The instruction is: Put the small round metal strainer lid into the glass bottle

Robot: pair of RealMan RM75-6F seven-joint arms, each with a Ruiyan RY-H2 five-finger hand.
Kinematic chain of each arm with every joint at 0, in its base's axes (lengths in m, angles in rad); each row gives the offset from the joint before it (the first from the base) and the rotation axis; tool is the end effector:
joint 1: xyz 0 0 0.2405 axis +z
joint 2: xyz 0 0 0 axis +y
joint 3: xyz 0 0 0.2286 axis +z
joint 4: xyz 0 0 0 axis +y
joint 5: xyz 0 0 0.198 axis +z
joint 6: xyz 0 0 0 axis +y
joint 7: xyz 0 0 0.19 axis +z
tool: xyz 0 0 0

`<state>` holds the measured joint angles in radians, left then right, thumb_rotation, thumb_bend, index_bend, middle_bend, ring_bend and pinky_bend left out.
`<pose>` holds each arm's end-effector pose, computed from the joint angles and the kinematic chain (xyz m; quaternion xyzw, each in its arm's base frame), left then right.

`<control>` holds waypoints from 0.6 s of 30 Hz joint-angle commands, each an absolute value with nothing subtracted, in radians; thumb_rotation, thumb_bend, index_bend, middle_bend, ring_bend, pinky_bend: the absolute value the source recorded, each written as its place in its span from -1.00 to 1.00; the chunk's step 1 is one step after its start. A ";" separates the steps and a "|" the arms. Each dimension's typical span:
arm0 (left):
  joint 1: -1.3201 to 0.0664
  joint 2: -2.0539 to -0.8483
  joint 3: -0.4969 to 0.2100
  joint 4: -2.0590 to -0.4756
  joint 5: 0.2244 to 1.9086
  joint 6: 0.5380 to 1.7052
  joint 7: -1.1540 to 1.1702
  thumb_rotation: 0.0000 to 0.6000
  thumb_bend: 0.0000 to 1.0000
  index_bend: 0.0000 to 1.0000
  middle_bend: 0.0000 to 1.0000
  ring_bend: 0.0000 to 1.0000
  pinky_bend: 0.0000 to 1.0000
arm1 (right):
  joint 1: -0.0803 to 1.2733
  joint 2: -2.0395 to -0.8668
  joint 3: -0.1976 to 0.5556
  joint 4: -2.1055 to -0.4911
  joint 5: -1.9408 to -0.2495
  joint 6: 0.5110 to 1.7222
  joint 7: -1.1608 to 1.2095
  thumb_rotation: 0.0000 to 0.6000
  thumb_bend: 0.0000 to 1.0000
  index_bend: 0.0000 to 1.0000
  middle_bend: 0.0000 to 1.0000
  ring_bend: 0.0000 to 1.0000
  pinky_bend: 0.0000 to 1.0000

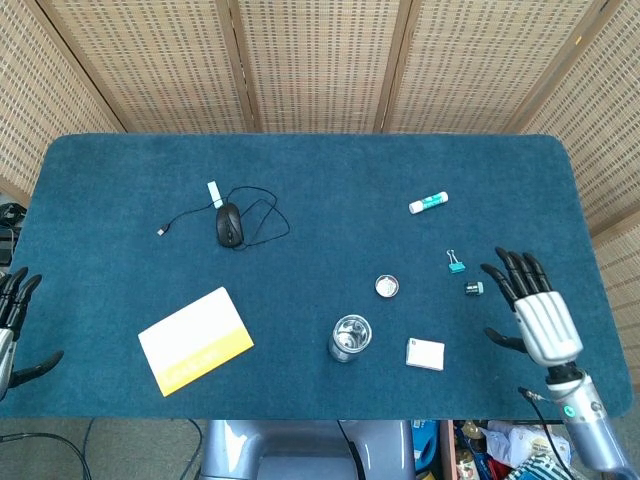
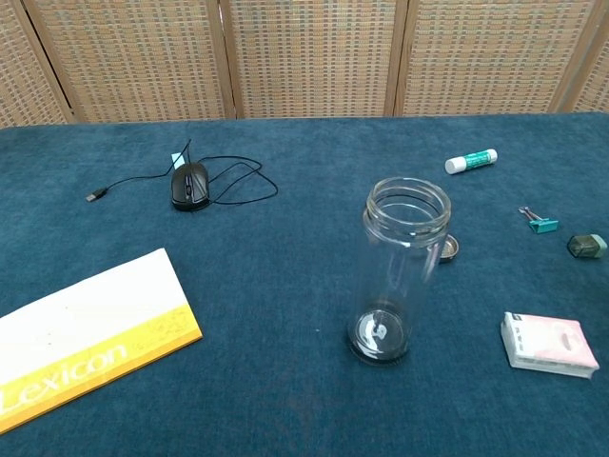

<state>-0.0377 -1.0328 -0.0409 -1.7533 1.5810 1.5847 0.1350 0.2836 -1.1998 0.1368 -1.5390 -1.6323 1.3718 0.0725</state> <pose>-0.2508 0.2073 0.1806 -0.6055 -0.3333 -0.3938 0.6060 -0.2130 -0.2874 0.1279 0.6581 -0.3265 0.4729 0.4865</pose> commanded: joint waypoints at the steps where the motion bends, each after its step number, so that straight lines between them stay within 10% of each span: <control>1: -0.048 -1.043 -0.049 -1.756 1.562 1.568 0.155 1.00 -0.89 -1.00 -1.00 -1.00 -1.00 | 0.427 -1.232 0.197 -1.507 -1.574 1.198 0.192 1.00 -0.78 -0.38 -1.00 -1.00 -1.00; 18: -0.090 -1.066 -0.082 -1.748 1.458 1.490 0.214 1.00 -0.89 -1.00 -1.00 -1.00 -1.00 | 0.697 -1.499 0.269 -1.283 -1.253 0.839 -0.006 1.00 -0.23 -0.01 -1.00 -1.00 -1.00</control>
<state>-0.0891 -1.0659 -0.0812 -1.7486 1.4587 1.4909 0.2136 0.6833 -1.4812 0.2677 -1.2994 -1.2658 0.8538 0.0140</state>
